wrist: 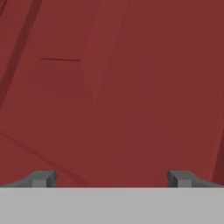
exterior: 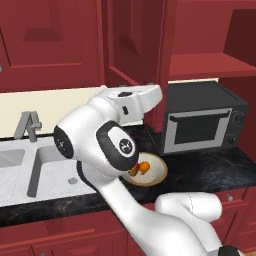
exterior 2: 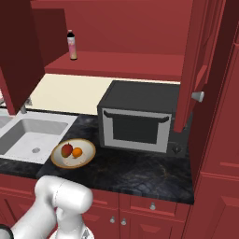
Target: Open the cabinet. Pick the mango and tangerine from the cabinet and place them into the bowl. Then close the cabinet.
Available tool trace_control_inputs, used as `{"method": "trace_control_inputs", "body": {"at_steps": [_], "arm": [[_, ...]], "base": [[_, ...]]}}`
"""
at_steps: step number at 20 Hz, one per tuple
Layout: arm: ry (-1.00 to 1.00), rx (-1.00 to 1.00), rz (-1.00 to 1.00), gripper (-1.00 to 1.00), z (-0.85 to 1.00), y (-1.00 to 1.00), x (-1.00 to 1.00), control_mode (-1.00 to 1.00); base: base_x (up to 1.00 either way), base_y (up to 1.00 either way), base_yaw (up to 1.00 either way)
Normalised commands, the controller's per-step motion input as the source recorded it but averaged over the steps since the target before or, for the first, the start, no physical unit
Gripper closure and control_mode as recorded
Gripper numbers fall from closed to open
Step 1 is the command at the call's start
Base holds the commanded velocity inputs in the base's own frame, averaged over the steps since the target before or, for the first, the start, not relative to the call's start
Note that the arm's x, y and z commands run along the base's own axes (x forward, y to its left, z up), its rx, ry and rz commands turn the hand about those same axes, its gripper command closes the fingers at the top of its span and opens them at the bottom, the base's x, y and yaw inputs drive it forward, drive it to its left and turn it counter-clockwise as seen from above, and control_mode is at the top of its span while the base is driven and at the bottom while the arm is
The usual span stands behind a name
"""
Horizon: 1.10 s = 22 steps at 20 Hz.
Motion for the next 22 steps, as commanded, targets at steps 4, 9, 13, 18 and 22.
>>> {"method": "trace_control_inputs", "body": {"at_steps": [4, 9, 13, 18, 22], "arm": [[0.00, 0.00, -0.04, -1.00, -0.63, -1.00, 0.98, -1.00], [0.02, 0.07, 0.00, -1.00, -0.26, -1.00, 1.00, -1.00], [0.04, 0.13, 0.00, -1.00, -0.11, -0.99, 1.00, -1.00], [0.08, 0.10, 0.03, -1.00, -0.42, -0.85, 1.00, -1.00], [0.05, 0.09, 0.14, -1.00, -0.60, -0.84, 1.00, -1.00]], "base": [[0.00, 0.00, 0.00], [0.00, 0.00, 0.00], [0.00, 0.00, 0.00], [0.00, 0.00, 0.00], [0.00, 0.00, 0.00]]}}
